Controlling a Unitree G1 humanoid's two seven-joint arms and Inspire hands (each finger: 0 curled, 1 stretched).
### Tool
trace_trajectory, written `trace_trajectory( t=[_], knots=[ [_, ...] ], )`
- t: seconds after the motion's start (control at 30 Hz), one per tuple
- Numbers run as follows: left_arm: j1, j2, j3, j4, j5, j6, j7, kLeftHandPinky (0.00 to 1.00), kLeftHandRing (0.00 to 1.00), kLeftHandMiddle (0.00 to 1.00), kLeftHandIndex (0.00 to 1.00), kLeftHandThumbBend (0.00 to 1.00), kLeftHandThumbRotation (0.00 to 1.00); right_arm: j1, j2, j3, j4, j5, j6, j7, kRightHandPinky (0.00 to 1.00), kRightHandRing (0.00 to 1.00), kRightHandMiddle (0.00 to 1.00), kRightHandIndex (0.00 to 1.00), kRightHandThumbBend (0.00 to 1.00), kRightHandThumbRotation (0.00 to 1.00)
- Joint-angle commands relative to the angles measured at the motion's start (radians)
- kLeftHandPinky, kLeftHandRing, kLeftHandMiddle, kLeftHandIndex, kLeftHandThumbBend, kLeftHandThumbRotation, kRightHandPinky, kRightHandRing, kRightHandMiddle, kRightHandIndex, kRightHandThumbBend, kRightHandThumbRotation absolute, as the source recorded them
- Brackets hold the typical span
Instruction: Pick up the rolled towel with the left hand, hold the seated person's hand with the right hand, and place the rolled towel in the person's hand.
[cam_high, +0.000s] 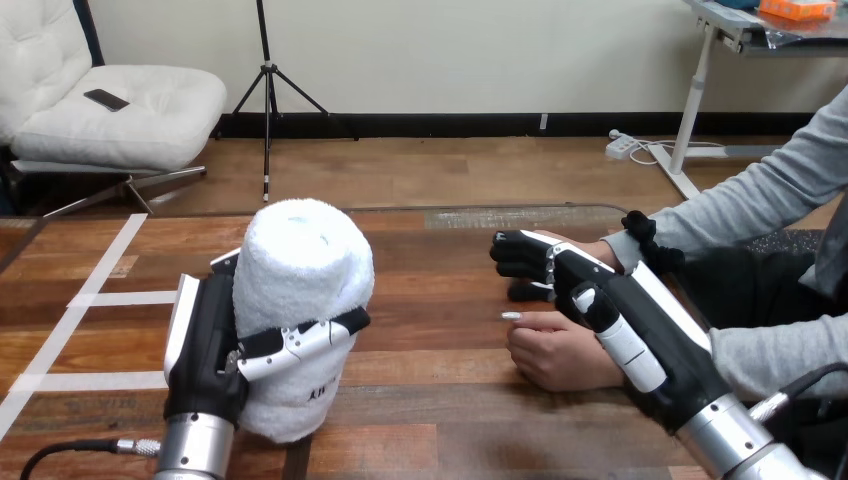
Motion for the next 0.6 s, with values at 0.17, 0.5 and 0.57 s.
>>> trace_trajectory(
  t=[0.17, 0.5, 0.57],
  knots=[
    [-0.033, -0.01, 0.006, -0.062, -0.02, -0.012, -0.019, 0.26, 0.31, 0.37, 0.4, 0.59, 0.0, -0.13, -0.072, -0.023, 0.093, -0.065, -0.084, -0.045, 0.82, 0.87, 0.86, 0.85, 0.81, 1.0],
    [-0.032, -0.011, 0.012, -0.074, -0.03, -0.004, -0.025, 0.26, 0.32, 0.37, 0.39, 0.6, 0.0, -0.186, -0.129, -0.013, 0.158, -0.128, -0.094, -0.072, 0.79, 0.85, 0.85, 0.84, 0.9, 1.0],
    [-0.032, -0.01, 0.012, -0.078, -0.036, -0.001, -0.031, 0.26, 0.32, 0.37, 0.39, 0.6, 0.0, -0.196, -0.139, -0.011, 0.171, -0.139, -0.094, -0.075, 0.79, 0.85, 0.85, 0.84, 0.91, 1.0]
  ],
)
